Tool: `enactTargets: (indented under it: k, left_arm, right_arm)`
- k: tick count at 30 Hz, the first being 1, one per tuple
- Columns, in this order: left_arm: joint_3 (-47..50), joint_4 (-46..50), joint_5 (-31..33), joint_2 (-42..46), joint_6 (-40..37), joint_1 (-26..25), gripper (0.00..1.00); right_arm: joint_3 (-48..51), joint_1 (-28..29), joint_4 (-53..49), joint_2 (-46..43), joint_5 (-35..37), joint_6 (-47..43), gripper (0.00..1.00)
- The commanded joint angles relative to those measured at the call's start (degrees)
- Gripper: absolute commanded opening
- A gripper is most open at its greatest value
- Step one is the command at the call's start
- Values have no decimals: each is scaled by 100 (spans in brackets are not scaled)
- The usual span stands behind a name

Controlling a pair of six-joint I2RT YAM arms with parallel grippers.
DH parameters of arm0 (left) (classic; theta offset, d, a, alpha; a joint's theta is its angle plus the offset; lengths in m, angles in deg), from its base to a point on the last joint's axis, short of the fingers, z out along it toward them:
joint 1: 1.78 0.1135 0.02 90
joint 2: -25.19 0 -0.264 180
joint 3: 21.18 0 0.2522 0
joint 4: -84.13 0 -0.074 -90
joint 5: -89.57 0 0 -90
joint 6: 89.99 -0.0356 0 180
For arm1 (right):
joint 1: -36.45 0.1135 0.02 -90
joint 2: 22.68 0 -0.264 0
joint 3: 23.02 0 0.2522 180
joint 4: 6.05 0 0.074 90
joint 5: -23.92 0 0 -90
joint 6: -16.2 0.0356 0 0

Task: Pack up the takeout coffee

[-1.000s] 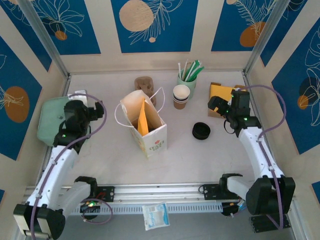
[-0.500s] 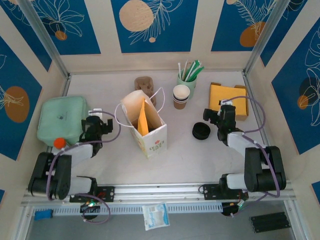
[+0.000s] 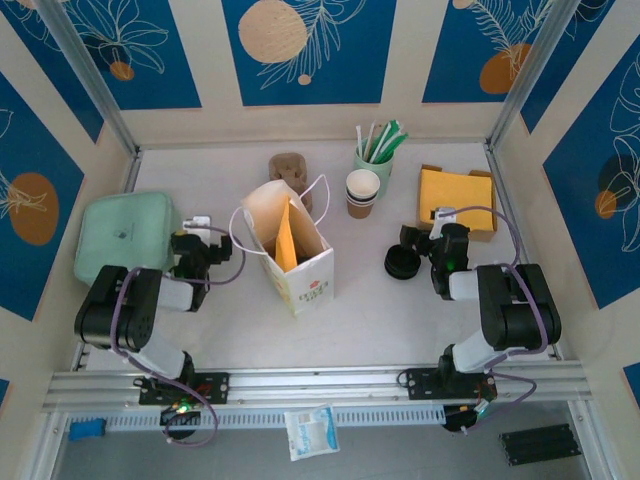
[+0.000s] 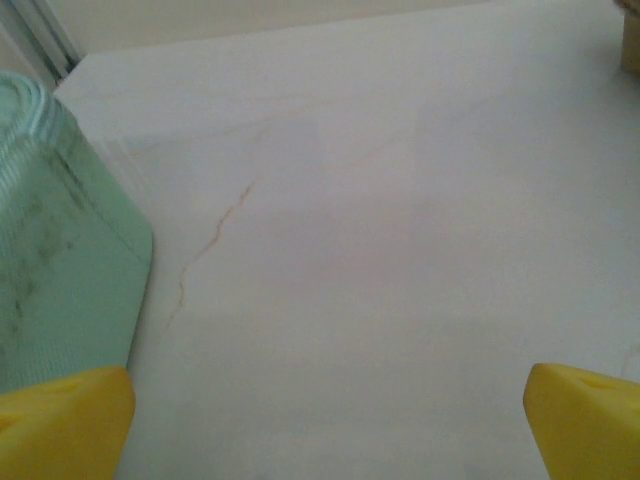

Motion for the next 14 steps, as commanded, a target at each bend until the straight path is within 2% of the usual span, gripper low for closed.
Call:
enactTargets:
  k: [1,14]
  left_arm:
    - [-154,-85,-224,-7,-17,100,99]
    - [-273,92,-319,-53,31,169,99]
  right_arm:
    - [-95,20,262,-53,-101,-124,99]
    - [-114,-14,252,-38,-216,-138,99]
